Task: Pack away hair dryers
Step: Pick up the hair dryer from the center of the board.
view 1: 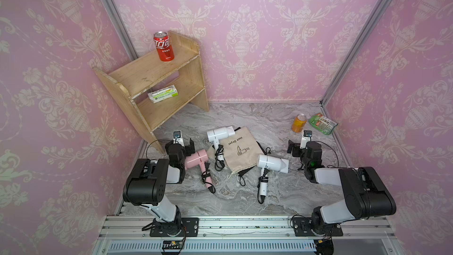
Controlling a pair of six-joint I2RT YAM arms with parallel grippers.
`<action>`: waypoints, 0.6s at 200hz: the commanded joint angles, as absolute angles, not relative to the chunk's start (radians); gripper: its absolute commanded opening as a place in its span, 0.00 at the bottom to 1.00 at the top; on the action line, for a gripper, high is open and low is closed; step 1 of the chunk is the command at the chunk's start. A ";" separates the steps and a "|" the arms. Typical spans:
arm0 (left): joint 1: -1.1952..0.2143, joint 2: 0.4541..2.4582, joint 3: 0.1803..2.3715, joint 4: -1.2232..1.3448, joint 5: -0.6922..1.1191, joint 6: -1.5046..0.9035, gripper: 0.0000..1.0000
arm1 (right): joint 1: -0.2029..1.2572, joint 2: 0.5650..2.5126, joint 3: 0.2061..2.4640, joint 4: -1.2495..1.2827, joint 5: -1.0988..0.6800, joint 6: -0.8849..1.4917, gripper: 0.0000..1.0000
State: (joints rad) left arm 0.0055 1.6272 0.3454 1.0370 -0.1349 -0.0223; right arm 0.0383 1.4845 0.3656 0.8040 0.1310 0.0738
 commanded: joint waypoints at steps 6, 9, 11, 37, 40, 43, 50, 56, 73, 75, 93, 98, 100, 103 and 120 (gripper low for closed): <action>0.014 1.635 0.354 1.014 -0.110 -0.008 0.99 | 0.046 1.496 0.384 0.820 0.151 0.054 1.00; 0.014 1.636 0.354 1.014 -0.110 -0.008 0.99 | 0.045 1.496 0.384 0.821 0.150 0.054 1.00; 0.013 1.636 0.353 1.015 -0.109 -0.008 0.99 | 0.045 1.496 0.384 0.821 0.149 0.054 1.00; 0.015 1.635 0.354 1.015 -0.109 -0.008 0.99 | 0.044 1.496 0.385 0.820 0.150 0.056 1.00; 0.014 1.635 0.354 1.015 -0.109 -0.008 0.99 | 0.046 1.497 0.385 0.819 0.149 0.056 1.00; 0.014 1.635 0.354 1.013 -0.109 -0.008 0.99 | 0.045 1.497 0.385 0.819 0.150 0.056 1.00; 0.022 1.631 0.362 0.993 -0.084 -0.015 0.99 | 0.045 1.496 0.385 0.820 0.150 0.056 1.00; 0.041 1.621 0.368 0.965 -0.049 -0.031 0.99 | 0.044 1.497 0.385 0.819 0.151 0.055 1.00; 0.054 1.631 0.358 0.997 -0.035 -0.041 0.99 | 0.045 1.496 0.385 0.820 0.150 0.055 1.00; 0.054 1.633 0.358 1.005 -0.037 -0.040 0.99 | 0.045 1.496 0.385 0.819 0.150 0.055 1.00; 0.052 1.632 0.360 0.996 -0.043 -0.040 0.99 | 0.043 1.497 0.385 0.819 0.148 0.056 1.00; 0.052 1.634 0.360 0.996 -0.042 -0.039 0.99 | 0.043 1.497 0.386 0.817 0.147 0.055 1.00; 0.052 1.633 0.360 0.994 -0.043 -0.038 0.99 | 0.042 1.496 0.387 0.817 0.147 0.056 1.00; 0.052 1.632 0.361 0.991 -0.042 -0.039 0.99 | 0.041 1.496 0.387 0.818 0.145 0.056 1.00; 0.051 1.634 0.362 0.992 -0.044 -0.038 0.99 | 0.042 1.497 0.388 0.817 0.146 0.056 1.00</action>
